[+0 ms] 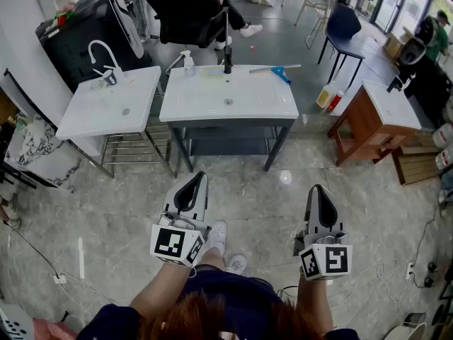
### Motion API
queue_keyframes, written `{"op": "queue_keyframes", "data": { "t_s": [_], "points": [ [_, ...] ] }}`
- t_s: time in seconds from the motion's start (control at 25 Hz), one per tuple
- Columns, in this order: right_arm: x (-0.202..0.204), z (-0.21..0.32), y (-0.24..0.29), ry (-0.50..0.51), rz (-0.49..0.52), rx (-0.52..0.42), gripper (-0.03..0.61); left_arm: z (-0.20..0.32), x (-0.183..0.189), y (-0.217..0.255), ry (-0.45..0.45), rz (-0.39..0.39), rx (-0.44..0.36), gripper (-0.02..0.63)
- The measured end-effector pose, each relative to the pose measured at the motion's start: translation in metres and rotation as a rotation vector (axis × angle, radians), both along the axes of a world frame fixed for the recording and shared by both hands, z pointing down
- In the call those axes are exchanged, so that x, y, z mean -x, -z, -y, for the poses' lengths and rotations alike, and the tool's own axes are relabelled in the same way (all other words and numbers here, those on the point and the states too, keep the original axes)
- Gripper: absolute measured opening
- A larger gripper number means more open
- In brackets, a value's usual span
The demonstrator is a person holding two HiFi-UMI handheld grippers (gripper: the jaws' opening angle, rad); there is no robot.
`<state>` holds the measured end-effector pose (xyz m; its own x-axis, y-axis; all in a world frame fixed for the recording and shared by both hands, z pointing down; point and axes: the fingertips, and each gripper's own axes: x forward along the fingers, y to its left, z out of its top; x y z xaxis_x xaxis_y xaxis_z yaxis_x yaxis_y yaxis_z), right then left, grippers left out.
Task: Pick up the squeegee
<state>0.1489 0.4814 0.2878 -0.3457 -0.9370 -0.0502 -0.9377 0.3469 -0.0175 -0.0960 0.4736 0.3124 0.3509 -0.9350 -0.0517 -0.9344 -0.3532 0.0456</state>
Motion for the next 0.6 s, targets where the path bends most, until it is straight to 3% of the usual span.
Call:
{"op": "queue_keyframes", "data": {
  "t_s": [0.36,0.6],
  "points": [
    [0.005,0.012,0.005,0.023,0.074,-0.001,0.015,0.012,0.003,0.003,-0.005,-0.002,-0.003,0.021],
    [0.024,0.049,0.002,0.025,0.082,0.004,0.016,0.05,0.02,-0.001,-0.006,-0.006,0.001,0.021]
  ]
}}
